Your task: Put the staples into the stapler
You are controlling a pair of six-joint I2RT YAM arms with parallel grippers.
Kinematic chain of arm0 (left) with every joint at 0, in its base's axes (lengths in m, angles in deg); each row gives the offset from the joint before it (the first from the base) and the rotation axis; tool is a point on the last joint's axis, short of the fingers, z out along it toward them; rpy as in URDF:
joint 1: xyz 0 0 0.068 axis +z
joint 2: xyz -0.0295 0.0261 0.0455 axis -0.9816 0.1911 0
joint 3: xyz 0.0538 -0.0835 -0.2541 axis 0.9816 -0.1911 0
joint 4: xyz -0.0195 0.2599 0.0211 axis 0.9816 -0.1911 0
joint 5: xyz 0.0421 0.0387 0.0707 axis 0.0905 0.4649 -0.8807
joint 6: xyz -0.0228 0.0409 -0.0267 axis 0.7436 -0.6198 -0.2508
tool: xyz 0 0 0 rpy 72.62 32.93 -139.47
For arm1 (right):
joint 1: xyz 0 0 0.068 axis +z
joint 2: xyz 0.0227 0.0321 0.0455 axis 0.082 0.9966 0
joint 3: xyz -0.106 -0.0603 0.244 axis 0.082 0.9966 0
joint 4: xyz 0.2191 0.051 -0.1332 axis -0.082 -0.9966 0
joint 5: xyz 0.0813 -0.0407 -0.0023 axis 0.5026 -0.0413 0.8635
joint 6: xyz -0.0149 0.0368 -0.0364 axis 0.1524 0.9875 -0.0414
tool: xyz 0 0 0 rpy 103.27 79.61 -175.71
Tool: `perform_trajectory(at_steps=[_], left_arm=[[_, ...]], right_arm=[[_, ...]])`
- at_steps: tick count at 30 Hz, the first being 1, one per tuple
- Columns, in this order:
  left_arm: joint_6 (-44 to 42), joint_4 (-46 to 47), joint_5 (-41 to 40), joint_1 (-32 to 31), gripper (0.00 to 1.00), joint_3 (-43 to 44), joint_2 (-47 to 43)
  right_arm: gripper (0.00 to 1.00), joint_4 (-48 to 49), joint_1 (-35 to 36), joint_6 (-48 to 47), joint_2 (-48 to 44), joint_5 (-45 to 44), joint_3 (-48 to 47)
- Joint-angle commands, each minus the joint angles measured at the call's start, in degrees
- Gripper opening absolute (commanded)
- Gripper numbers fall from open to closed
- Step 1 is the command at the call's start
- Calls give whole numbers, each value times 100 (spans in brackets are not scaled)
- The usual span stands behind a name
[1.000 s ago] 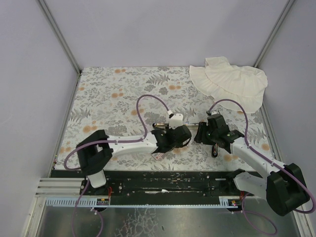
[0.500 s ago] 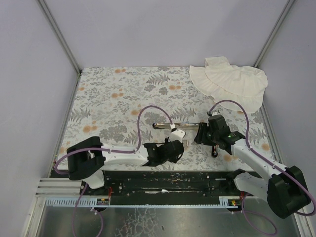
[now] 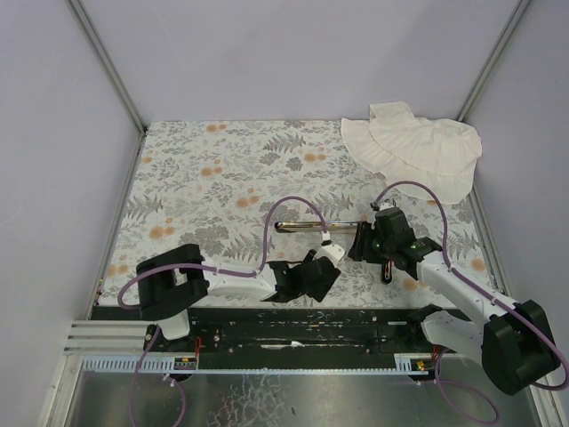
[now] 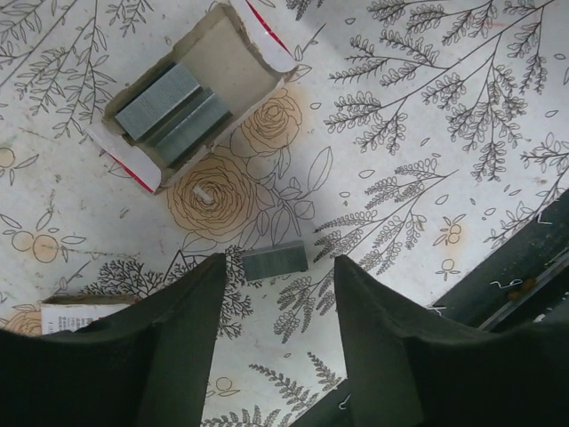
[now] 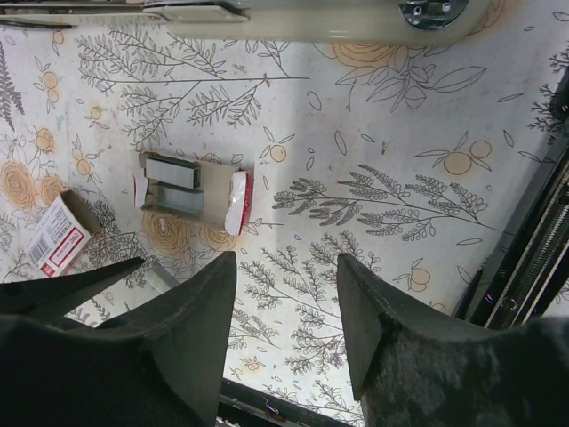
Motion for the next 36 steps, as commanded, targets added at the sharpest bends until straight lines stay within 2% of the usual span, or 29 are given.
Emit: perform_trajectory(at_steps=[1, 7, 10, 12, 15, 18, 22, 25, 30, 36], left_arm=[[-229, 177, 64, -47, 56, 73, -193], [-413, -164, -42, 16, 72, 90, -1136], [-434, -655, -93, 358, 79, 200, -1765], [-371, -1012, 191, 883, 85, 419, -2185], [-346, -1416, 917, 1996, 92, 752, -2706], [-350, -1747, 1287, 3343, 99, 1121, -2899], [-474, -2042, 1554, 4577, 100, 1483, -2692], [-387, -1786, 1861, 5297, 100, 1391, -2614], [-411, -1575, 1755, 5790, 100, 1047, -2682], [-617, -1615, 1360, 5803, 100, 847, -2952]], right_arm=[[56, 83, -26, -226, -17, 281, -58], [56, 174, 301, -526, -141, 502, -218], [56, 220, 695, -708, -170, 404, -305], [56, 268, 893, -710, -148, 333, -324], [55, 237, 1122, -651, -27, 193, -356], [54, -68, 1635, -536, 225, -572, -527], [51, -209, 2288, -220, 639, -1122, -731], [51, -155, 2654, -164, 928, -1255, -901], [51, -273, 3182, -187, 1674, -1611, -1382], [49, -334, 3512, -202, 2420, -1847, -1822]])
